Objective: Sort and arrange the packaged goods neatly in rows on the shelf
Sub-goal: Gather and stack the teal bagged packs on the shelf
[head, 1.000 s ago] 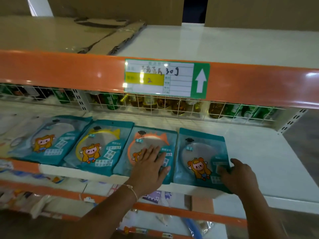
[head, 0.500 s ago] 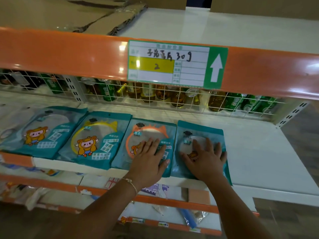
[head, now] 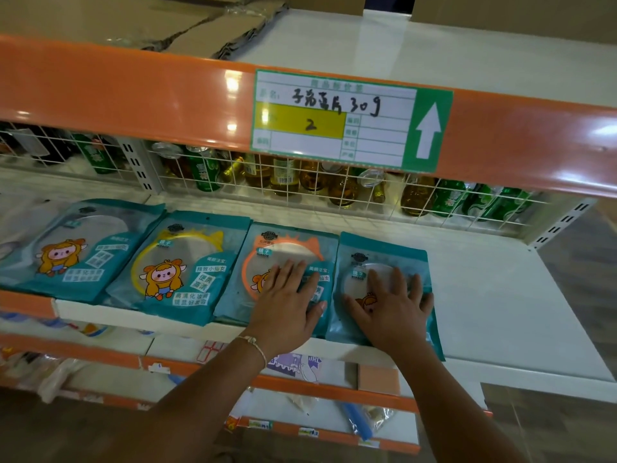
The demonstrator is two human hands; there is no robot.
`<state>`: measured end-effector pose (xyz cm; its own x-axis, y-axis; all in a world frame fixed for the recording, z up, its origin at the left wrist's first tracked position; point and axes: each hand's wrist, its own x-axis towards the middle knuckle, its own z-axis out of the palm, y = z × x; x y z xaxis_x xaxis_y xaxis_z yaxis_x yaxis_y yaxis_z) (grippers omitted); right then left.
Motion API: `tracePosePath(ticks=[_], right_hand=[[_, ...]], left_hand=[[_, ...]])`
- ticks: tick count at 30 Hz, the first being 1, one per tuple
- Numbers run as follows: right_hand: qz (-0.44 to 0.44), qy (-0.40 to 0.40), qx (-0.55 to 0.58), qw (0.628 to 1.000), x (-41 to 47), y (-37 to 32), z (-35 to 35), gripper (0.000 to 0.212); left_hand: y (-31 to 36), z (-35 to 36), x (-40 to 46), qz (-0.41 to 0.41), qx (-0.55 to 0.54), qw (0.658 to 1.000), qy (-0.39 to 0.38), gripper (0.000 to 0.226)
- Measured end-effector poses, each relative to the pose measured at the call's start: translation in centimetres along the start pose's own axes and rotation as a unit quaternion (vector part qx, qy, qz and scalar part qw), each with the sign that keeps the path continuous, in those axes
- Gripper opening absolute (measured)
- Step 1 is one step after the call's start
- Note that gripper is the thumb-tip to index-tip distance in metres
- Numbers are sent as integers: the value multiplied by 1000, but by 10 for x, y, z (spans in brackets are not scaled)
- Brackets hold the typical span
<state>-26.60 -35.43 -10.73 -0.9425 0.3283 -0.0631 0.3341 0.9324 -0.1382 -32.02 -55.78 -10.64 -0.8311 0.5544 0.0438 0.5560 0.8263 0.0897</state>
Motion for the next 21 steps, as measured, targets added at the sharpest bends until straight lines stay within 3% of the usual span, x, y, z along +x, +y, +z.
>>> tracePosePath(ticks=[21], right_hand=[[-8, -3, -4, 1000, 3, -6, 2, 93]], left_hand=[[1, 5, 0, -15, 1, 1000, 14, 66]])
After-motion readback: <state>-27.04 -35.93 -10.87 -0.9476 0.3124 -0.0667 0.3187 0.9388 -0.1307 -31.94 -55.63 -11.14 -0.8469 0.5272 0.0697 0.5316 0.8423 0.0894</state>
